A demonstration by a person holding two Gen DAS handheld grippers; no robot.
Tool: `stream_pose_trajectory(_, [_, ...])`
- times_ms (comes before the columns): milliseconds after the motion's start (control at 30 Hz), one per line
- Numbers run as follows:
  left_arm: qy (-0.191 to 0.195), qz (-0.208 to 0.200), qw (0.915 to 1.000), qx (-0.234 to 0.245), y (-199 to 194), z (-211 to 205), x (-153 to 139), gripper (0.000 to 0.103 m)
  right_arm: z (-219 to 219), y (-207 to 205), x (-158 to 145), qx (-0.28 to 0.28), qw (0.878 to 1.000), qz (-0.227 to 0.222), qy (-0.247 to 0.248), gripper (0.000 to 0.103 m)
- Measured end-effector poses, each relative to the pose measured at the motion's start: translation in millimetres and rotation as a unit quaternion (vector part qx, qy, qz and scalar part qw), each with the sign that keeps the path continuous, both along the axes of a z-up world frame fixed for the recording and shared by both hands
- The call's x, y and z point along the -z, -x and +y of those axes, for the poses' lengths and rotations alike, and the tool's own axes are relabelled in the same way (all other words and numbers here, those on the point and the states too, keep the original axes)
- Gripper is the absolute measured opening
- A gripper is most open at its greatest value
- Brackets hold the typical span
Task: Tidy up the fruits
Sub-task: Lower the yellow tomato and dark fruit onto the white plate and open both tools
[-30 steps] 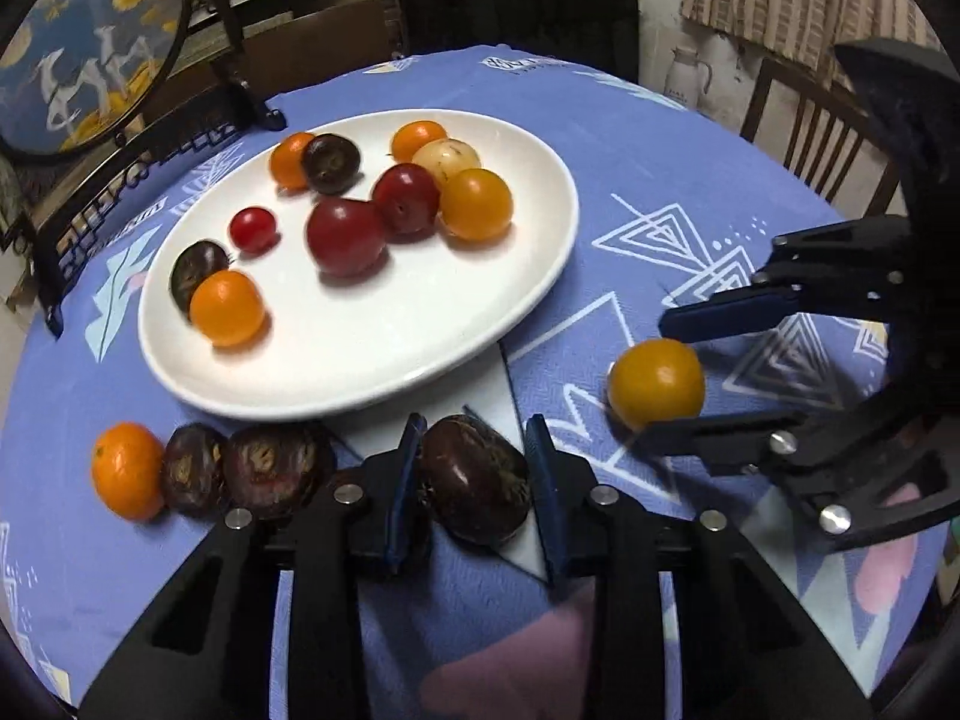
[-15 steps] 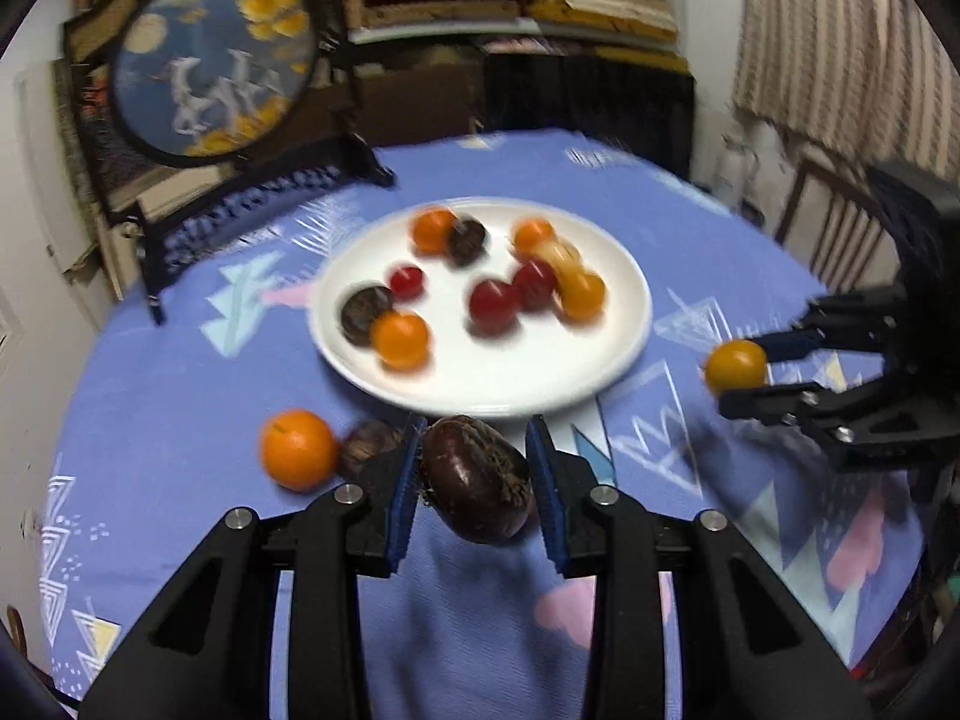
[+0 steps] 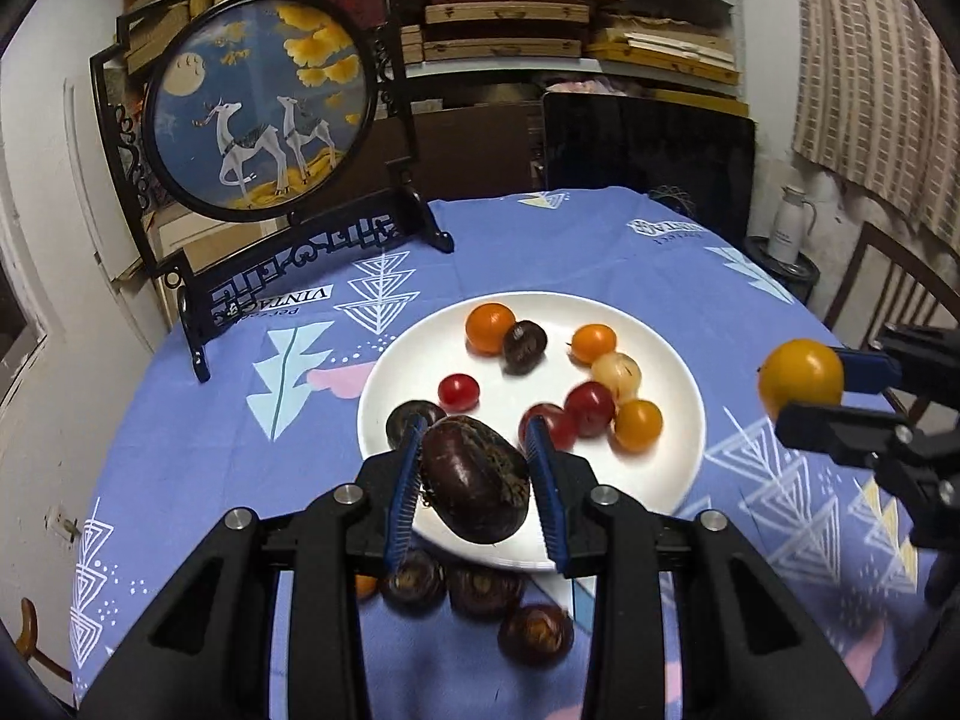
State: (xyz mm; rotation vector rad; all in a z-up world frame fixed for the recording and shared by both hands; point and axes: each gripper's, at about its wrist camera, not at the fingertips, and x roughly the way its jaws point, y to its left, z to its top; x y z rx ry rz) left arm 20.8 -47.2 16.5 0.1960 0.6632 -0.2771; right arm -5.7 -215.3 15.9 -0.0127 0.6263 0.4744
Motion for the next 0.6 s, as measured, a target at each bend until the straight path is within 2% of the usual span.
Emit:
stream_pose_trajectory(200, [-0.003, 0.008, 0.9999, -0.012, -22.7, -7.2, 6.5, 0.033, 1.9, -22.8, 1.3, 0.009, 1.000, 0.003, -0.015, 0.036])
stream_pose_trajectory(600, [-0.026, 0.020, 0.9994, -0.009, -55.2, -18.4, 23.8, 0.033, 8.9, -57.5, 10.5, 0.010, 1.000, 0.019, -0.014, 0.036])
